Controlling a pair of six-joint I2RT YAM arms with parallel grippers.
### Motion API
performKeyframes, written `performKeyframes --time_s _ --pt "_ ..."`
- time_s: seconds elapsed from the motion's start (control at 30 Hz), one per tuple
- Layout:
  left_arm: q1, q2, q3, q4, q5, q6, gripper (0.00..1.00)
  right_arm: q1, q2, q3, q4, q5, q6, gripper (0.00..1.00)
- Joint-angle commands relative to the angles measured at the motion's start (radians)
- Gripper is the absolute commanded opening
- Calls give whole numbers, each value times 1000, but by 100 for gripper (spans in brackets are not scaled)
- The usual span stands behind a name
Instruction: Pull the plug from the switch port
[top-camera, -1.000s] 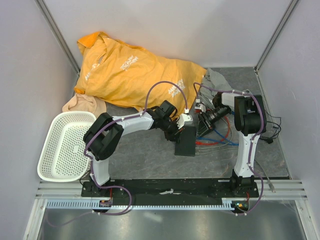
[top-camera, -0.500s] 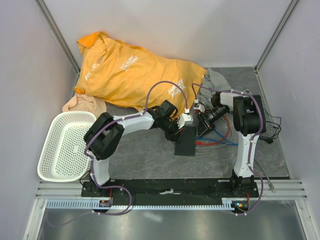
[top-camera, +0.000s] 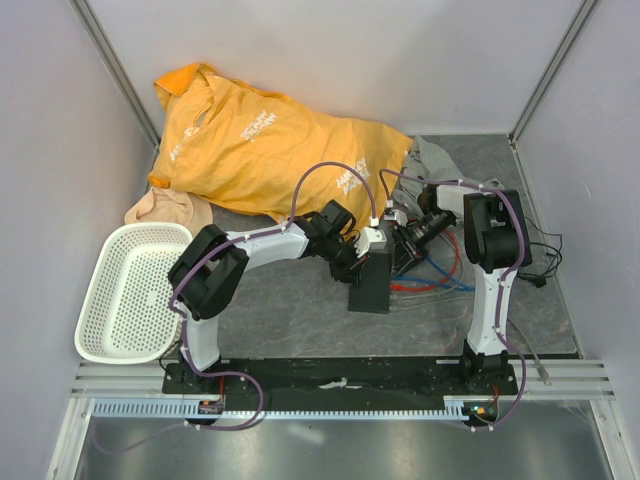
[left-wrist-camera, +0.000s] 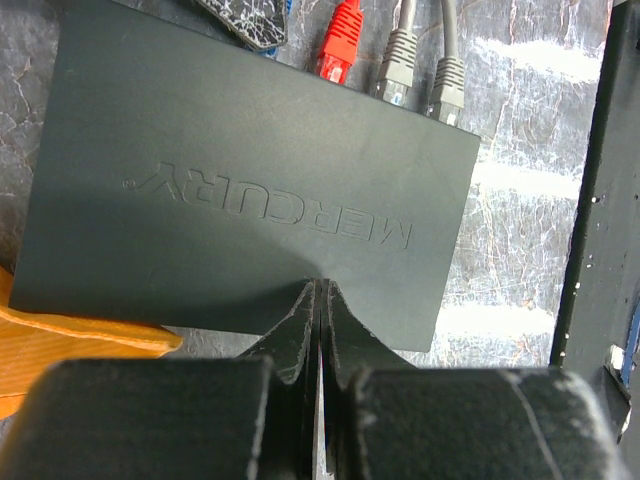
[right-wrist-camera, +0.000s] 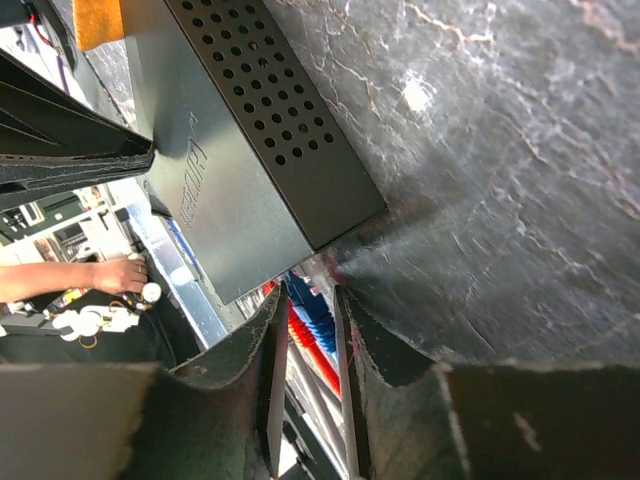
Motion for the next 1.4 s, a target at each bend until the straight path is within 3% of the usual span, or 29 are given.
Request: performKeyframes --time_s 0.0,0.1,0.27,1.0,1.37 --pt "-10 66 -14 -67 -61 -3 1 41 19 -23 171 115 -26 22" --pt "-10 67 -12 -69 -59 -3 2 41 21 -16 171 127 -14 8" --pt "-10 69 -12 -69 -58 -1 2 42 15 -5 171 176 -11 1" --pt "-5 77 -7 -69 -47 -3 1 39 82 135 18 356 -210 0" --pt "-2 84 -1 -69 -44 -4 2 39 36 164 -4 279 -190 0"
